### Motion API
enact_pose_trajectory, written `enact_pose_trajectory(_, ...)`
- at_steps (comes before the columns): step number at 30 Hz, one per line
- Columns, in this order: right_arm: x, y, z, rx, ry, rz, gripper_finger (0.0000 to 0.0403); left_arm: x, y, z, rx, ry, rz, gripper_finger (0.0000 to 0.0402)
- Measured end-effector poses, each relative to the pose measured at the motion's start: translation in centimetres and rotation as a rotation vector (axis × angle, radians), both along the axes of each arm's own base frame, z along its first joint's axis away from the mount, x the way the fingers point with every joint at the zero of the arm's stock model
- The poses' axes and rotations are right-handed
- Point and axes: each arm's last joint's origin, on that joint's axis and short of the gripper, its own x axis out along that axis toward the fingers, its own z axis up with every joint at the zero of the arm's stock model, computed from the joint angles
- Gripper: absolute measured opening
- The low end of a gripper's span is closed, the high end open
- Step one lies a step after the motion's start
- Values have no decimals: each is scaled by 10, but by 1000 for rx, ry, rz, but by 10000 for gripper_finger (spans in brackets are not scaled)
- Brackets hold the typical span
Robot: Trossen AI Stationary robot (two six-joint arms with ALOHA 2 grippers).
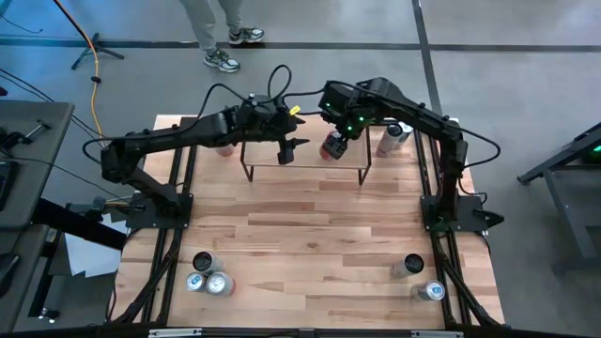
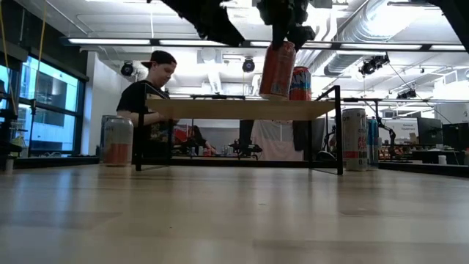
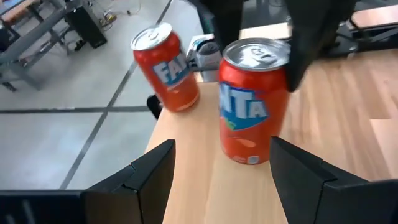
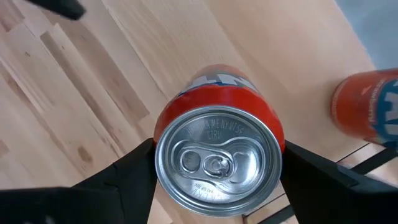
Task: Place canned beverage on shelf
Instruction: Put the red soda can on the shelf aligned with the red soda can
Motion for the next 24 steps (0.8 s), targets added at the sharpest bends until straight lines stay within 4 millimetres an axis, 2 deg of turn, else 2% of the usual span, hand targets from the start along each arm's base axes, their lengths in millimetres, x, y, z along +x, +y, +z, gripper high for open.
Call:
enact_pose_trajectory(13, 1, 0, -1, 38, -10, -47, 274, 7, 18, -15, -134, -17, -78, 220)
enact_pose_trajectory(19, 1, -1, -1, 31, -7, -50, 318, 11, 20, -22, -153, -1, -77, 220)
enact_pose_trajectory(24, -1, -4, -1, 18, -3, -65, 325, 15, 22, -28, -183, 8, -70, 220)
